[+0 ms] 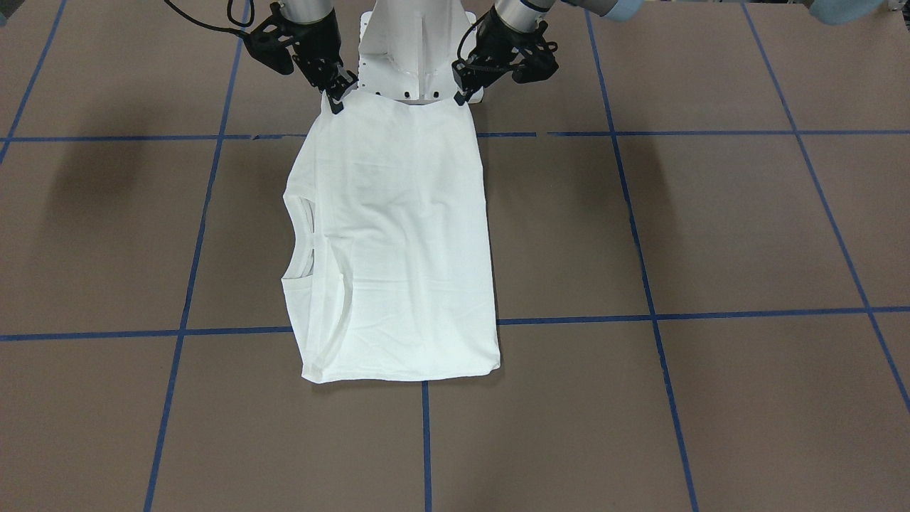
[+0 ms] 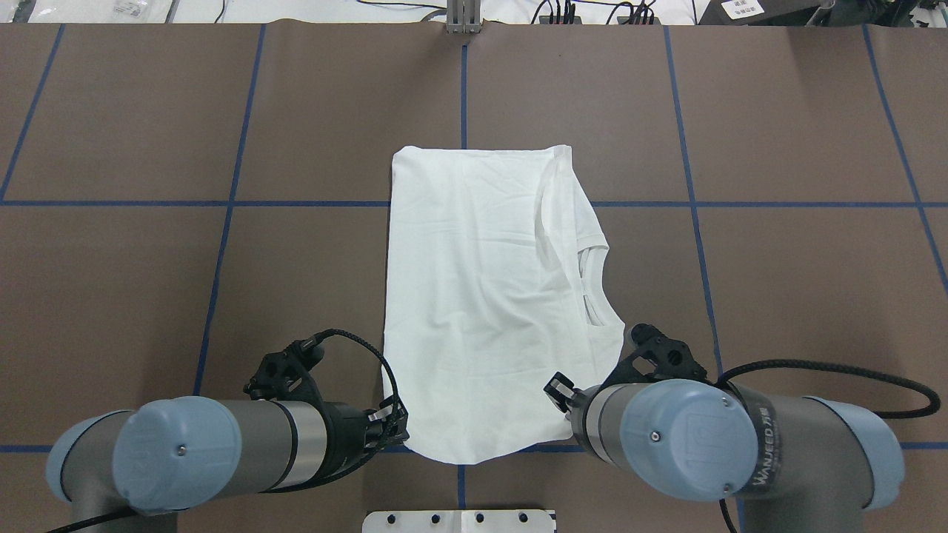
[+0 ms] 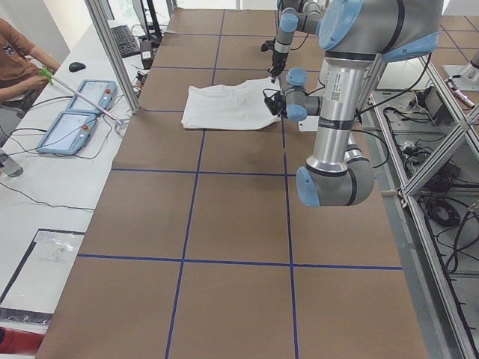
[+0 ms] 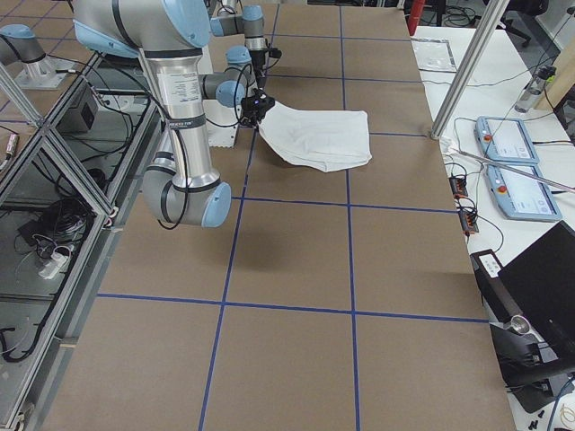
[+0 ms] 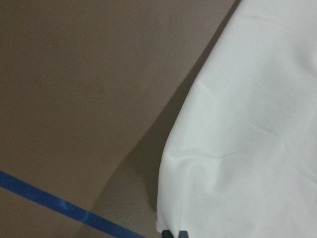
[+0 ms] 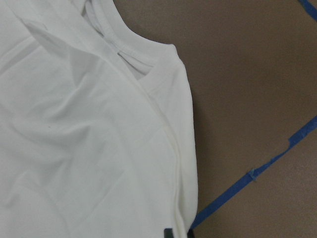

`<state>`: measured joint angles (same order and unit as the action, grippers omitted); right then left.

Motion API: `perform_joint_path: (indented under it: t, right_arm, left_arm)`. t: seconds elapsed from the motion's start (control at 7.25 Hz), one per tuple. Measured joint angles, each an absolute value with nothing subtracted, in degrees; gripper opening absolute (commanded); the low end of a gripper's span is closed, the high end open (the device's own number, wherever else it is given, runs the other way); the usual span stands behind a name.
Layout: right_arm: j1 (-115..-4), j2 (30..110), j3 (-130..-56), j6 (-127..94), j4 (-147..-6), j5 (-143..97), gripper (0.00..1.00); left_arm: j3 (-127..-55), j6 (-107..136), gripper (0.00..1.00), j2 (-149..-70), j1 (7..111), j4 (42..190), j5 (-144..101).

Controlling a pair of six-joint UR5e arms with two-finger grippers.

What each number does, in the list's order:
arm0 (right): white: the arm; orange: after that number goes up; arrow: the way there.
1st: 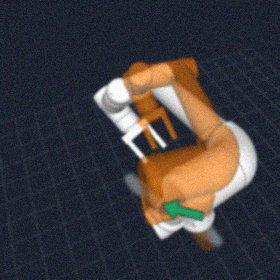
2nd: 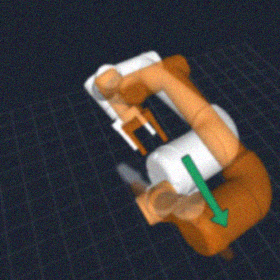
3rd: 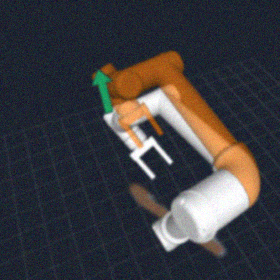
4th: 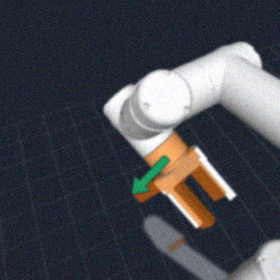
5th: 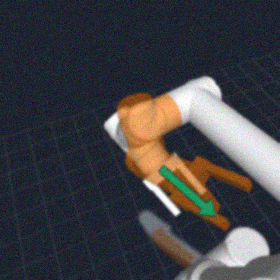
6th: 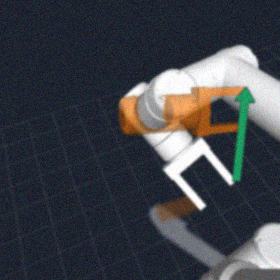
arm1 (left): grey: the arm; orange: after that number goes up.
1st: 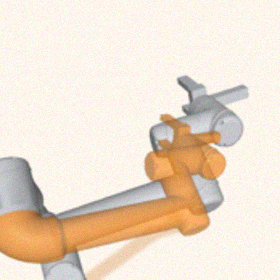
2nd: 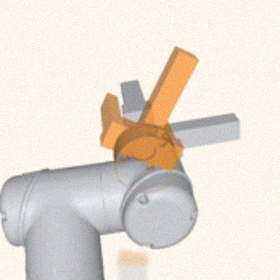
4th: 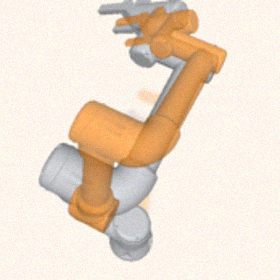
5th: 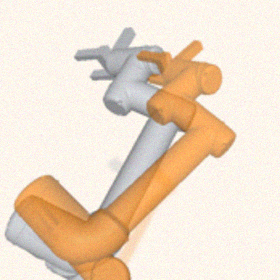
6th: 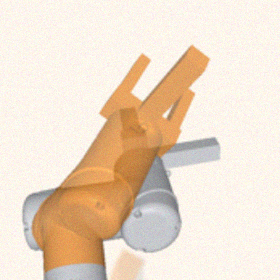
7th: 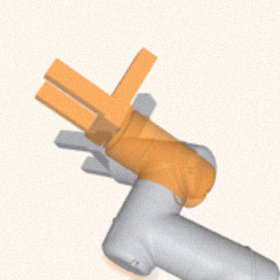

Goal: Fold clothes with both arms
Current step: 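Lift the near edge with both grippers and fold it over toward the far edge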

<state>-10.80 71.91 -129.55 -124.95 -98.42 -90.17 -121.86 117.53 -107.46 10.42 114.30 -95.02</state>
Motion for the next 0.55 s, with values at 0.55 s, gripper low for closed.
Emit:
perform_joint_path:
  t: [0.55]
  right_arm:
    - [-24.32,65.79,-125.55,-122.84,-97.56,-92.83,0.00]
  left_arm:
    - [-121.19,107.92,0.00,-114.59,22.59,108.49,-98.42]
